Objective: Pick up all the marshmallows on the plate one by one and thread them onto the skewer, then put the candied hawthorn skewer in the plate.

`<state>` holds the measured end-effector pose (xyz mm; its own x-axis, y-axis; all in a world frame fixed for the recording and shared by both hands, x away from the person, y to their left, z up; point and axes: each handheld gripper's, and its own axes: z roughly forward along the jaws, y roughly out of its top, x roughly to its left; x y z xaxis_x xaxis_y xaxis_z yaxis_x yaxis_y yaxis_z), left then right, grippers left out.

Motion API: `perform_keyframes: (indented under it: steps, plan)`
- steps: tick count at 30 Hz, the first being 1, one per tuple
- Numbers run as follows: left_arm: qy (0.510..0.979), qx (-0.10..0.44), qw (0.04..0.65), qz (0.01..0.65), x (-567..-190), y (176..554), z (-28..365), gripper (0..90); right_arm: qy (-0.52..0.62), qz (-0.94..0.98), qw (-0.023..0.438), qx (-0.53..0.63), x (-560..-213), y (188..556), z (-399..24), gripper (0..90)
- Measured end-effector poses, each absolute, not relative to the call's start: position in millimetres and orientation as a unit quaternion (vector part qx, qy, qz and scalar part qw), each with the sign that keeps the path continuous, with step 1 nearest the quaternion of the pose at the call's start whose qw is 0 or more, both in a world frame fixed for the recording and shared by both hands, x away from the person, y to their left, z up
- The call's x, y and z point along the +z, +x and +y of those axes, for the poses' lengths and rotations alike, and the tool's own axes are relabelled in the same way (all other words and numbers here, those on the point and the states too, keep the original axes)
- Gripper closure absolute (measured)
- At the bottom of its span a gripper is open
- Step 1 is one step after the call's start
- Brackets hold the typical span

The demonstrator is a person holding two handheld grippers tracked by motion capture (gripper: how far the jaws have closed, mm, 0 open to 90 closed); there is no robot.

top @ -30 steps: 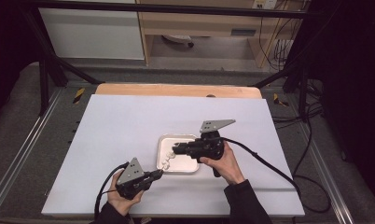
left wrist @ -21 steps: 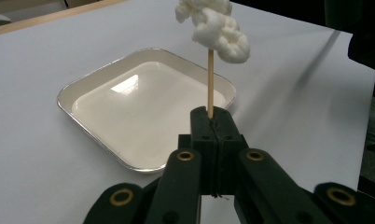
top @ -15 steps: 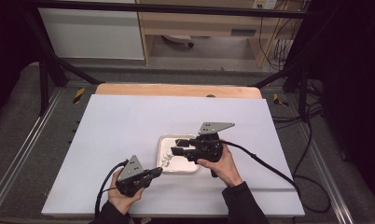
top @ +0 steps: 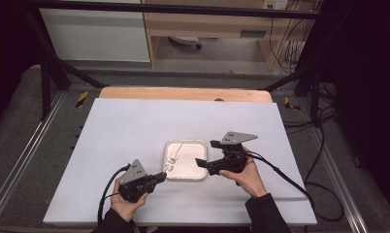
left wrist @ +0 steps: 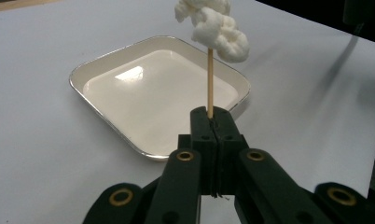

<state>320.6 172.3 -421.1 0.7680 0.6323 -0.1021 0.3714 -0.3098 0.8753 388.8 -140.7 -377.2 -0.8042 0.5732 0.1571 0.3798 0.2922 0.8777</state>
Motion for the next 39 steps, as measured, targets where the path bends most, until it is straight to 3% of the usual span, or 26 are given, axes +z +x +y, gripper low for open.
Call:
perform_keyframes:
  steps: [11,28,39]
  plan:
    - [0.796,0.122,0.496,0.325,-419,322,176,88.8,0.346,0.809,0.105,0.463,-405,384,-168,1.2]
    - [0.804,0.112,0.474,0.342,-409,333,175,88.7,0.366,0.813,0.122,0.435,-443,367,-227,0.8]
    - [0.812,0.106,0.451,0.354,-396,353,167,88.6,0.374,0.813,0.133,0.427,-447,362,-241,0.8]
